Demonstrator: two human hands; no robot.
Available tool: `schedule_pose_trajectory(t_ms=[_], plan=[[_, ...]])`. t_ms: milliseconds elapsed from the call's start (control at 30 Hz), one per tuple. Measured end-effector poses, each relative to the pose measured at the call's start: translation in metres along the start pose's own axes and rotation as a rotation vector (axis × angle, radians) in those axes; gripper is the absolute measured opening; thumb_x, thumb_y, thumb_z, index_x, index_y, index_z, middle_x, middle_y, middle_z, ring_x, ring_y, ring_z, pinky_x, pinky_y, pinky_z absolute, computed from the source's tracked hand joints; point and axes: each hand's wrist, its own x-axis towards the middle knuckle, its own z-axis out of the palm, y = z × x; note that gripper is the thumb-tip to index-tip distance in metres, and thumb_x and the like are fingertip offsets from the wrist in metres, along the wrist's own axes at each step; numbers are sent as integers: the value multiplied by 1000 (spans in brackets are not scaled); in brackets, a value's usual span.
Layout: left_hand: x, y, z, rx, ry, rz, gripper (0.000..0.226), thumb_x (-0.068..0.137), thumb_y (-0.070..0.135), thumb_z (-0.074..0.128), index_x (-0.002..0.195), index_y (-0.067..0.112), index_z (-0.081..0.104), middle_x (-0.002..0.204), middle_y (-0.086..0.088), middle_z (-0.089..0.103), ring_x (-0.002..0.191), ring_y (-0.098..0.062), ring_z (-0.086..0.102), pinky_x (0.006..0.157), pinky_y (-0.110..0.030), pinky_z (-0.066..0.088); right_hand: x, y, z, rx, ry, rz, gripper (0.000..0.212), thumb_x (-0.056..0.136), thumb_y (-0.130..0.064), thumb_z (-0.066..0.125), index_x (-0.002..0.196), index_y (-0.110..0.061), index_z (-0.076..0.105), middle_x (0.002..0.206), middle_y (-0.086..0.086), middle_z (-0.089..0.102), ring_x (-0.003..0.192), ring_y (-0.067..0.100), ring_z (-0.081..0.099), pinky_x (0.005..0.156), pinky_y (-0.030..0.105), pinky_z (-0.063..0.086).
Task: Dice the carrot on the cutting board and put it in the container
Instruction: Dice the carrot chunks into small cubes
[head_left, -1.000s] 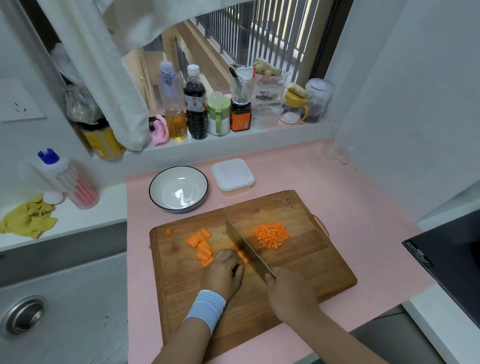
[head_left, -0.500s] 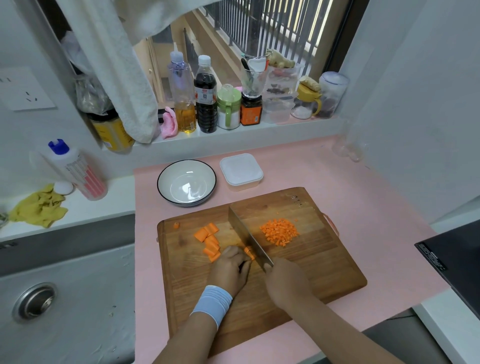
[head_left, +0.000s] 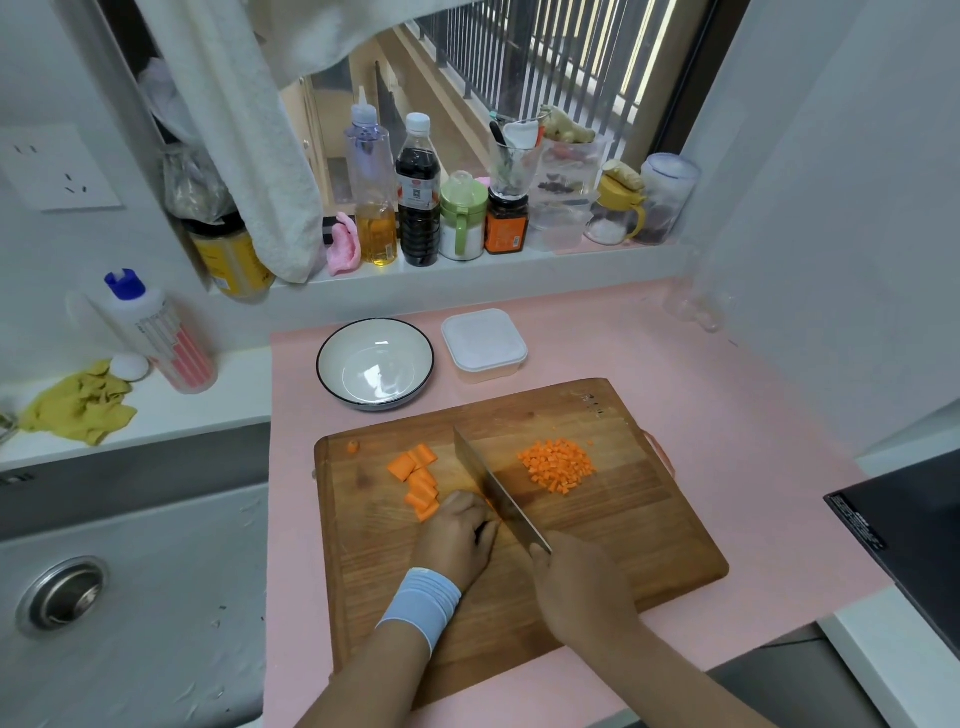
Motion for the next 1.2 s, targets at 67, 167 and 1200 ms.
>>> schedule_pose_trajectory(t_ms=[67,167,1200], plan=[[0,1,0,3,0,1,5,78,11,75,76,15,73,83,5,64,87,-8,56,76,-18,47,-1,1,0,2,-9,1,28,105,-36,38,102,-26,64,96,-8,65,94,15,61,82,30,47],[0,2,-1,-5,-4,1,6,77,10,76,77,15,73,82,5,64,87,-7,56,77,-15,45,-2,2,1,-17,-19,-5,28,105,-36,37,105,-26,64,96,-8,64,90,12,57,79,28,44],[-1,-4,-5,-2,-13,81,7,83,10,71,77,13,70,85,3,61,87,-8,54,75,-21,48,11,-6,0,24,-79,91,27,103,-39,40,100,-26,64,94,-5,65,94,17,63,86,39,53]])
